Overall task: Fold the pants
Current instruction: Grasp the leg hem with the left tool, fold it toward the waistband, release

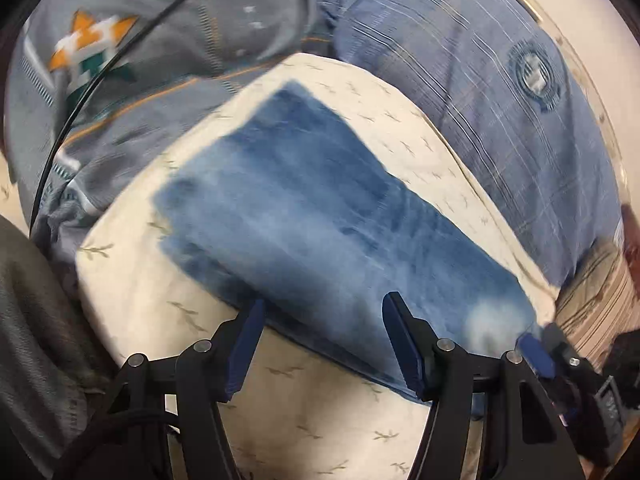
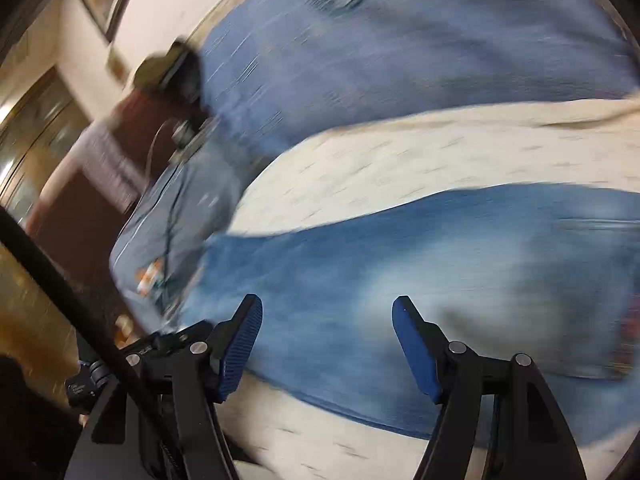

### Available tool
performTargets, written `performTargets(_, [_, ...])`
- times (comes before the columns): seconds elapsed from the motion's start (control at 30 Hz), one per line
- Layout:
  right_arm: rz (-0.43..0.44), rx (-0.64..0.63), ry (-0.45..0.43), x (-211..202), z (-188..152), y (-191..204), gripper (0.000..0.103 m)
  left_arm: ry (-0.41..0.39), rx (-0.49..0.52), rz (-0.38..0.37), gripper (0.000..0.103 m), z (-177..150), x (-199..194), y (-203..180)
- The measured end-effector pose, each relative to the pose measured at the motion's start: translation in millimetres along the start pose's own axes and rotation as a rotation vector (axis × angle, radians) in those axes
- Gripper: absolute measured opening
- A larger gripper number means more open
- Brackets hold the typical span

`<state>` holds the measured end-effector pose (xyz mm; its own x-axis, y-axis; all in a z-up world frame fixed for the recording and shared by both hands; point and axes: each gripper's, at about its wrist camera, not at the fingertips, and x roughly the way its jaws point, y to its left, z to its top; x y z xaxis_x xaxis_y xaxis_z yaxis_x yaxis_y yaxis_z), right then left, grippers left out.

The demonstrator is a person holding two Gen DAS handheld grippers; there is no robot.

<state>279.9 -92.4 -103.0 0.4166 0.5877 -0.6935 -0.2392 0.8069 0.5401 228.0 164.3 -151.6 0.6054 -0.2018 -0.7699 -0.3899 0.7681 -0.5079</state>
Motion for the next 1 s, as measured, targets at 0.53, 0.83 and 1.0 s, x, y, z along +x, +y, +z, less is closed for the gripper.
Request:
performTargets(0.53, [0.075,-0.056,0.203,95,-60,39,0.023,-0.053,-0.14,-0.017,0.055,35,28,52])
performTargets(0.83, [0.103,-0.028,0.218,95,-59,37,0.026,-0.138,-0.021,0.066,0.019,29,8,26])
performTargets(1.0, [0.134,0.019,0.237,94,-56,30,0.027,-0.179,0.062,0.067,0.01,22,-4,5])
